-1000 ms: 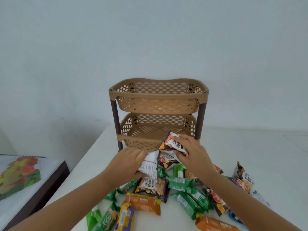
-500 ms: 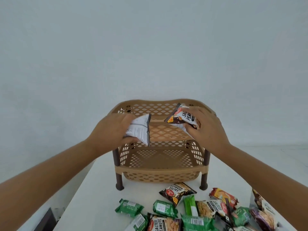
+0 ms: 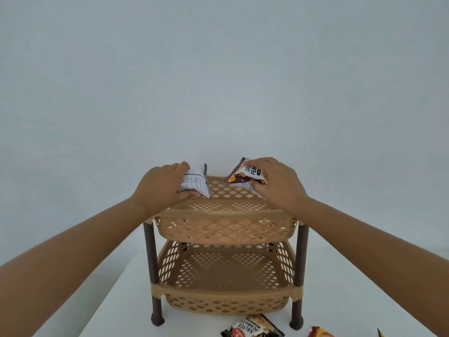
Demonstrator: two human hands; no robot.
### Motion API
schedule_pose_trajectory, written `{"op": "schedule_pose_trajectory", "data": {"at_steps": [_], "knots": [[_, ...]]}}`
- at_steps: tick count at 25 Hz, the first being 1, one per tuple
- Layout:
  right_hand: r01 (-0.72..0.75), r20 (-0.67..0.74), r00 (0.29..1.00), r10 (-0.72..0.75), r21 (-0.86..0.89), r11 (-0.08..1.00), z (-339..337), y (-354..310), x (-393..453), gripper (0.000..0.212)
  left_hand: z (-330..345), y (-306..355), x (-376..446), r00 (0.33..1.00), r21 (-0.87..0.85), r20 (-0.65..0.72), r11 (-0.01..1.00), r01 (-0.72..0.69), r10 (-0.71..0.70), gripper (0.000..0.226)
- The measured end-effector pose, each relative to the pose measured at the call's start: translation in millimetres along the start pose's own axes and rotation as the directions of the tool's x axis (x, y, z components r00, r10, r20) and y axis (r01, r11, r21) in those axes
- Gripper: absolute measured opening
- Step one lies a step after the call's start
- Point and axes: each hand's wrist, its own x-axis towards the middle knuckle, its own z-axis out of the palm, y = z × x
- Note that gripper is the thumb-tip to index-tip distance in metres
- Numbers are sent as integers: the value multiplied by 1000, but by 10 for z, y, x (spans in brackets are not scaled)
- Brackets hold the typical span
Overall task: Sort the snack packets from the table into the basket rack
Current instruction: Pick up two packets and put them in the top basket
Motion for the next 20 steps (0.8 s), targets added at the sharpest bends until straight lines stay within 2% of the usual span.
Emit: {"op": "schedule_pose_trajectory", "data": {"at_steps": [2, 4, 7, 10, 12, 14, 17, 20], "knots": [[12, 56, 998, -13, 17, 1000, 91, 92, 168, 45, 203, -58, 153, 998, -2, 69, 1000, 12, -12, 59], [25, 166, 986, -26, 8, 1000, 219, 227, 362, 47, 492, -124, 274, 980, -72, 186, 994, 85, -71, 59], [45, 337, 940, -48, 18, 999, 498, 436, 669, 48, 900, -209, 424, 904, -150, 415, 973, 178, -101, 57], [44, 420, 907, -37, -7, 999, 894, 577, 875, 47, 1277, -258, 558, 842, -150, 532, 970, 192, -85, 53], [56, 480, 877, -38, -23, 998, 1175, 630, 969, 48, 1494, -290, 617, 802, -139, 593, 971, 194, -75, 59], [55, 517, 855, -45, -4, 998, 1375, 668, 1062, 50, 1649, -350, 673, 766, -128, 641, 976, 174, -53, 68], [59, 502, 862, -74, 45, 997, 1509, 704, 1174, 52, 1774, -484, 703, 713, -71, 698, 986, 149, -57, 72], [72, 552, 831, -73, 24, 997, 1645, 718, 1171, 50, 1876, -535, 642, 583, -70, 811, 980, 187, -53, 80]]}}
